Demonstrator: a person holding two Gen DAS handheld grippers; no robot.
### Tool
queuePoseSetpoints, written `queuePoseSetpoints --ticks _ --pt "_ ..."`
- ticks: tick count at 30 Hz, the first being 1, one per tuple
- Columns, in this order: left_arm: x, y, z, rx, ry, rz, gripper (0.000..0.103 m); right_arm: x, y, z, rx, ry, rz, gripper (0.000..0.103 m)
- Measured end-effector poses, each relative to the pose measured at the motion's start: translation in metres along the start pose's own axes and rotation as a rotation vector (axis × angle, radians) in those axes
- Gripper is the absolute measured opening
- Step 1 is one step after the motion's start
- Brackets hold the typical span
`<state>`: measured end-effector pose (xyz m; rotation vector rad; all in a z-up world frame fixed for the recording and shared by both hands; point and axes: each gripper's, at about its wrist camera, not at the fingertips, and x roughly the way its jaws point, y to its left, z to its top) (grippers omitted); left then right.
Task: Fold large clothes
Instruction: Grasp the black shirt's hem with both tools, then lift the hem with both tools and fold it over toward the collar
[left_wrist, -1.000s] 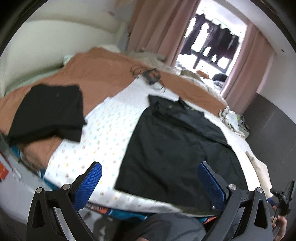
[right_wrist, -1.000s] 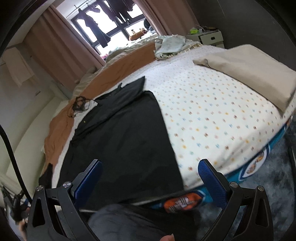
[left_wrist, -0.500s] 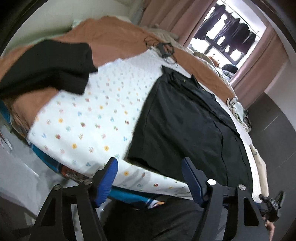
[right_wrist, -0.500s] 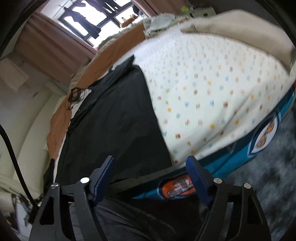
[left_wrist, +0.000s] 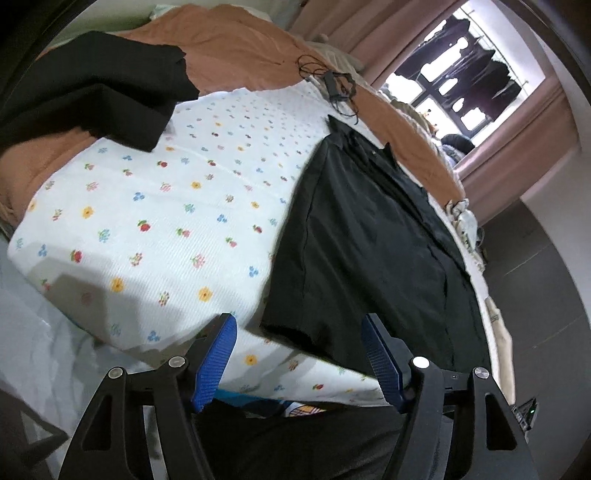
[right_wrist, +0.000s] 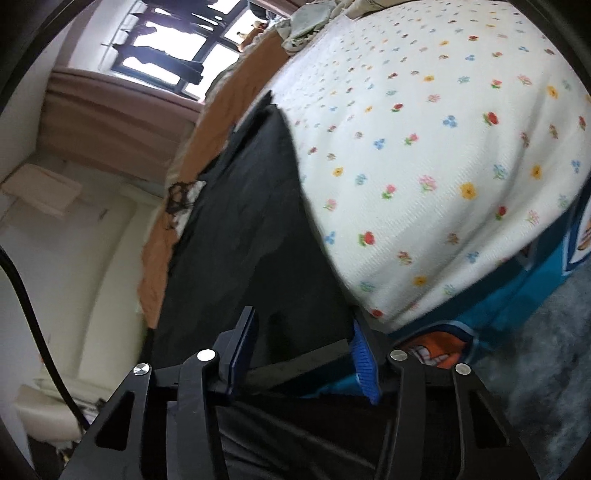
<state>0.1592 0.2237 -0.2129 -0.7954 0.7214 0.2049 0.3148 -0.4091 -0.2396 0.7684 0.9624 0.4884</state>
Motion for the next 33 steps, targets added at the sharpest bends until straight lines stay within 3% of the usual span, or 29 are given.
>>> queuePoseSetpoints --ticks 3,6,11,15,20,22,25,27,30,32,33 --pt "-0.002 0.001 0.004 -0.015 0.006 -0.041 0.071 -0.012 0.007 0.003 -0.031 -0.029 0.101 0.048" --pt "-0.001 0.002 0.007 -0.033 0.015 -0.086 0.071 -0.014 0.009 0.006 -0.042 -0.041 0.138 0.048" --pt "0.006 0.005 0.013 -0.068 0.035 -0.11 0.064 0.009 0.01 0.01 -0.029 -0.004 0.091 0.048" --pt "0.012 0.007 0.019 -0.09 0.045 -0.146 0.064 0.018 0.012 0.015 -0.017 -0.016 0.127 0.048" --pt "0.007 -0.003 0.02 -0.099 0.061 -0.298 0.064 0.023 0.017 0.021 0.002 -0.038 0.189 0.048" --pt "0.007 -0.011 0.02 -0.069 0.061 -0.28 0.064 0.022 0.02 0.021 -0.001 -0.049 0.216 0.048" --pt "0.017 -0.017 0.02 -0.037 0.085 -0.183 0.063 0.031 0.022 0.023 0.003 -0.031 0.182 0.048" --pt "0.025 -0.015 0.019 -0.045 0.097 -0.144 0.054 0.034 0.021 0.022 0.01 -0.019 0.159 0.048" --pt "0.029 -0.011 0.02 -0.095 0.072 -0.157 0.047 0.038 0.028 0.022 0.0 -0.016 0.134 0.048" --pt "0.033 -0.009 0.021 -0.12 0.067 -0.133 0.032 0.044 0.032 0.023 0.014 -0.015 0.118 0.048" --pt "0.035 -0.007 0.021 -0.129 0.067 -0.116 0.015 0.047 0.034 0.024 0.025 -0.017 0.114 0.046"
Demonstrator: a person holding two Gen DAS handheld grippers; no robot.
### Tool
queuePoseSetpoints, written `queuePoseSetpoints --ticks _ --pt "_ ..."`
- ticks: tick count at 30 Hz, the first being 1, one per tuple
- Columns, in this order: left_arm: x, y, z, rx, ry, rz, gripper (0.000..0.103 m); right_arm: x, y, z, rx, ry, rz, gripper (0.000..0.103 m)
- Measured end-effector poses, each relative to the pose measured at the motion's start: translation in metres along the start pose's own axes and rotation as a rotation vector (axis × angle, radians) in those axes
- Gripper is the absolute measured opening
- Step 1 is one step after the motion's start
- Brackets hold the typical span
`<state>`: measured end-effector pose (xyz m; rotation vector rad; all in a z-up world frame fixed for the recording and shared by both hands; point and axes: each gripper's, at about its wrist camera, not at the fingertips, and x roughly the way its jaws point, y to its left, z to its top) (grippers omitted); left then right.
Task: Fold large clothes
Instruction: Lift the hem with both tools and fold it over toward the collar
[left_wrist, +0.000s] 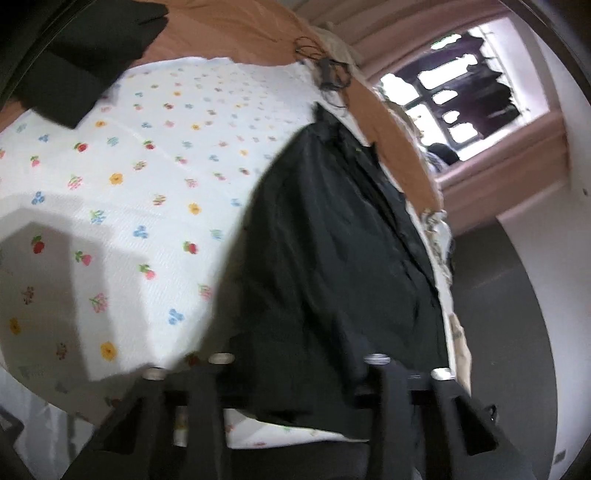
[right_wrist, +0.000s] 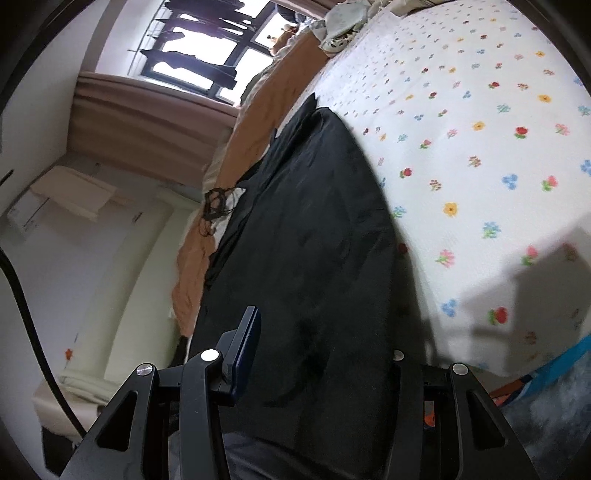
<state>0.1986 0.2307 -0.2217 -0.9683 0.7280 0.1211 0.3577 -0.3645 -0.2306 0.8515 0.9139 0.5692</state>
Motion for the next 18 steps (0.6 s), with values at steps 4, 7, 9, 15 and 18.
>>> queuePoseSetpoints --ticks 4,7,9,15,18 --pt "-0.013 0.005 -0.001 -0.036 -0.049 -0.02 0.004 -0.002 0.005 0.004 -0.004 -0.028 -0.026 0.007" --pt "-0.031 0.0 -0.003 -0.032 -0.094 -0.063 0.003 -0.019 0.015 0.007 -0.015 -0.07 0.001 0.005" --pt "-0.044 -0.004 -0.005 -0.038 -0.111 -0.074 0.002 -0.031 0.024 0.009 -0.019 -0.092 0.019 0.005" --pt "-0.073 -0.012 -0.021 -0.041 -0.143 -0.106 0.001 -0.067 0.047 0.01 -0.049 -0.124 0.047 0.004" --pt "-0.086 -0.011 -0.032 -0.043 -0.153 -0.11 0.001 -0.082 0.056 0.005 -0.074 -0.135 0.049 0.004"
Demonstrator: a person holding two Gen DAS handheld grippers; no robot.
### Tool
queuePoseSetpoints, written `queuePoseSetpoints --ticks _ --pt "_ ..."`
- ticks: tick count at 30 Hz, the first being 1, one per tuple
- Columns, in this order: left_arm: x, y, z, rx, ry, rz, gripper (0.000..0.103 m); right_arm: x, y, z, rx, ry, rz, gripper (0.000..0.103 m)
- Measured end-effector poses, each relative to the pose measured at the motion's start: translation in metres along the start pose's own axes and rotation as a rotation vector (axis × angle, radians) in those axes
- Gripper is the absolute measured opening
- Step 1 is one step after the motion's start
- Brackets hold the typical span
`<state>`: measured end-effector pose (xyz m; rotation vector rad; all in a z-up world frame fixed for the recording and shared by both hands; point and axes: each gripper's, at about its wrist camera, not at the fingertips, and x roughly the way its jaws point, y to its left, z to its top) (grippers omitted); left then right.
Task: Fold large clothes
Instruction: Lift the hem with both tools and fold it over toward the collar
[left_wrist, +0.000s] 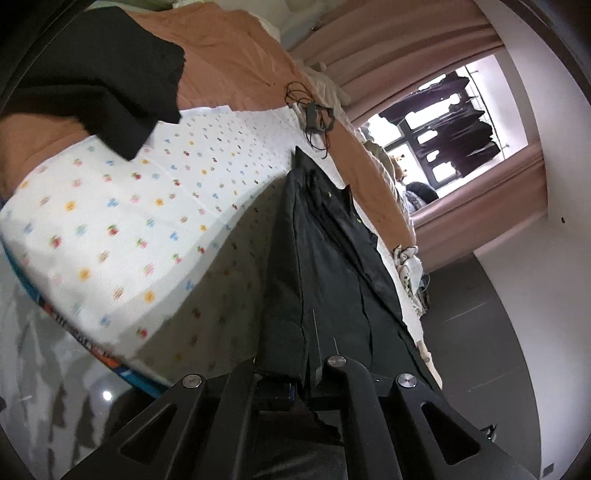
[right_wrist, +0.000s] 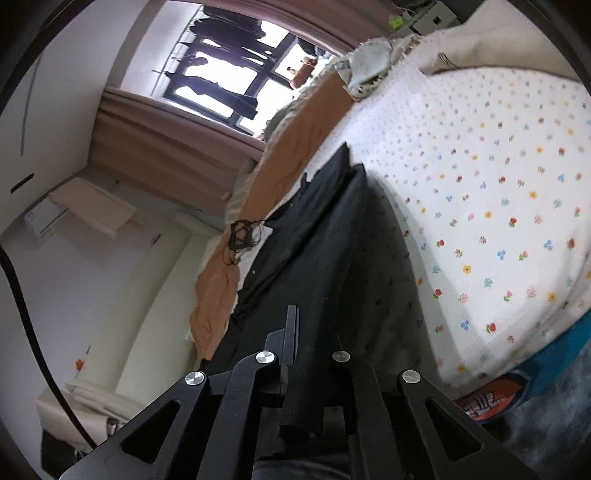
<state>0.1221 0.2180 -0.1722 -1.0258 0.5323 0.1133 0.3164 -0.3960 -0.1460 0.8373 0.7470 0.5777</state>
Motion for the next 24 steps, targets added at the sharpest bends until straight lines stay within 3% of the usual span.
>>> queuePoseSetpoints --ticks 24 --pt "-0.146 -0.054 -0.048 0.058 -0.11 -0.138 0.001 -0.123 0.061 -0.042 -0.069 -0.072 0.142 0.004"
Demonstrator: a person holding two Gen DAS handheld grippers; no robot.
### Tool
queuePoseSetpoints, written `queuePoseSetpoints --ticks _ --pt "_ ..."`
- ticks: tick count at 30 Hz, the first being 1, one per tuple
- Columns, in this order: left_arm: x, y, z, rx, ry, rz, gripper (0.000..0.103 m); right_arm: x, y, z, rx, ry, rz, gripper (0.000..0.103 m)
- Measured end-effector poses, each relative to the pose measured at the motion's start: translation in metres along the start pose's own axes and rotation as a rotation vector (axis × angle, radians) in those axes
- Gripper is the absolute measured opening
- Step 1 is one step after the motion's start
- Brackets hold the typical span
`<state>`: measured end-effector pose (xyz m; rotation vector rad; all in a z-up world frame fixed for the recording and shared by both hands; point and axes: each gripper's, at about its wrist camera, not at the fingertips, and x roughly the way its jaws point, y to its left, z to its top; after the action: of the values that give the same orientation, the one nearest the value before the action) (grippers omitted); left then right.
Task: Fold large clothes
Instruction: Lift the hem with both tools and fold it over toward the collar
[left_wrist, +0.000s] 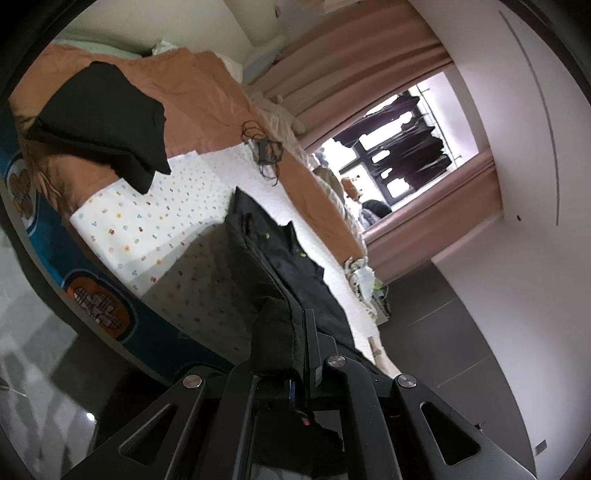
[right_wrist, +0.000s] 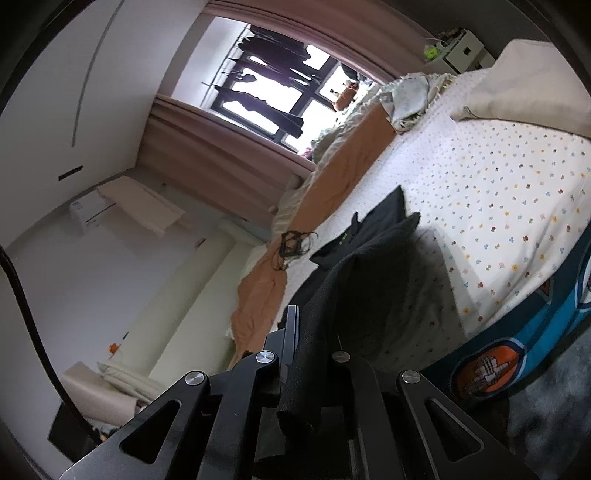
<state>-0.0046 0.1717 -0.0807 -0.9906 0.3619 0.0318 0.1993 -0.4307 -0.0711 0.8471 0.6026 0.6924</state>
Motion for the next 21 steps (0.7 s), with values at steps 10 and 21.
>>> queuePoseSetpoints --ticks 10,21 --pt "-0.033 -0.019 0.003 0.008 -0.047 -0.056 0.001 -0.028 0.023 0.002 -0.037 -0.023 0.05 0.004" --pt "-0.009 -0.036 0.033 0.018 -0.061 -0.082 0.001 -0.006 0.029 0.033 -0.027 -0.024 0.058 0.004"
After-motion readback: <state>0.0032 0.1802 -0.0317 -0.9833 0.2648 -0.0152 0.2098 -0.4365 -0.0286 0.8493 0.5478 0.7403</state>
